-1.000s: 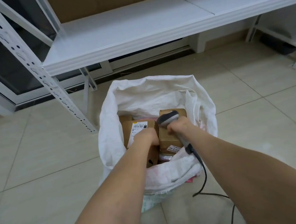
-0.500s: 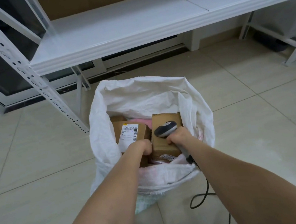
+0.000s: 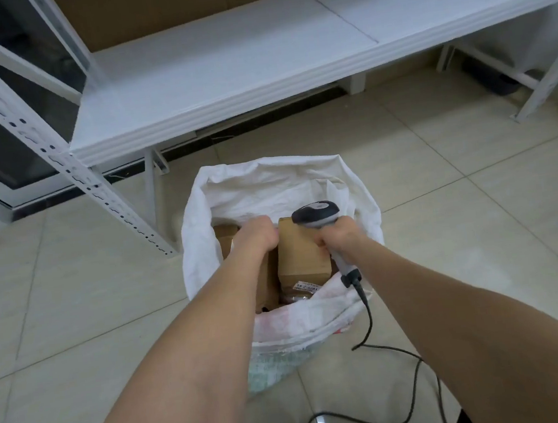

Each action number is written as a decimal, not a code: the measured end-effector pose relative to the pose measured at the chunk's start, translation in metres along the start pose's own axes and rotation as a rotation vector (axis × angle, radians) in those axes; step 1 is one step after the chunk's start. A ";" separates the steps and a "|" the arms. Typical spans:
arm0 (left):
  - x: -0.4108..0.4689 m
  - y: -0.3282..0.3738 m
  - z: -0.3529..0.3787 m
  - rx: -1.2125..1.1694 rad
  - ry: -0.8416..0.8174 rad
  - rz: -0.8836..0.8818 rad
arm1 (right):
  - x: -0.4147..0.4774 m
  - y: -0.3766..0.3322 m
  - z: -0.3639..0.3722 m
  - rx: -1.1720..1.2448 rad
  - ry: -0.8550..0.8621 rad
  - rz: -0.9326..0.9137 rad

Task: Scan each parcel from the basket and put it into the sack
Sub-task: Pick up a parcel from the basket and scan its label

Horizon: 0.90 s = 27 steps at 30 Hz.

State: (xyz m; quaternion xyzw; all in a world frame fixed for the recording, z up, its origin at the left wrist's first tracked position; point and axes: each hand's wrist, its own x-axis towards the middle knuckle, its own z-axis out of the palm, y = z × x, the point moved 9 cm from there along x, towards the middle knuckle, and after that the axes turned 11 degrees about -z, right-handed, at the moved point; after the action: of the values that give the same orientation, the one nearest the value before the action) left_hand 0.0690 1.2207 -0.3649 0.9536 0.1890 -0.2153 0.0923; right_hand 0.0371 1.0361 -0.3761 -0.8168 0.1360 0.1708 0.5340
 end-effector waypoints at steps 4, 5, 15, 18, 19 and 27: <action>-0.035 0.017 -0.042 0.054 -0.045 0.008 | -0.036 -0.028 -0.030 0.153 0.015 0.070; -0.045 0.024 -0.053 0.070 -0.055 0.016 | -0.045 -0.036 -0.040 0.197 0.025 0.086; -0.172 0.138 -0.191 0.093 -0.067 0.130 | -0.162 -0.131 -0.171 0.618 0.112 0.196; -0.217 0.187 -0.233 0.171 -0.050 0.252 | -0.203 -0.160 -0.222 0.682 0.170 0.215; -0.234 0.203 -0.245 0.173 -0.065 0.284 | -0.217 -0.170 -0.240 0.711 0.193 0.203; -0.375 0.351 -0.312 0.192 -0.067 0.522 | -0.321 -0.210 -0.394 0.914 0.502 0.187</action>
State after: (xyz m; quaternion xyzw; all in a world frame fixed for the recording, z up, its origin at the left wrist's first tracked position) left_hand 0.0135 0.8604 0.1126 0.9668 -0.0873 -0.2327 0.0598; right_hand -0.1154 0.7692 0.0799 -0.5011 0.3926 -0.0600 0.7689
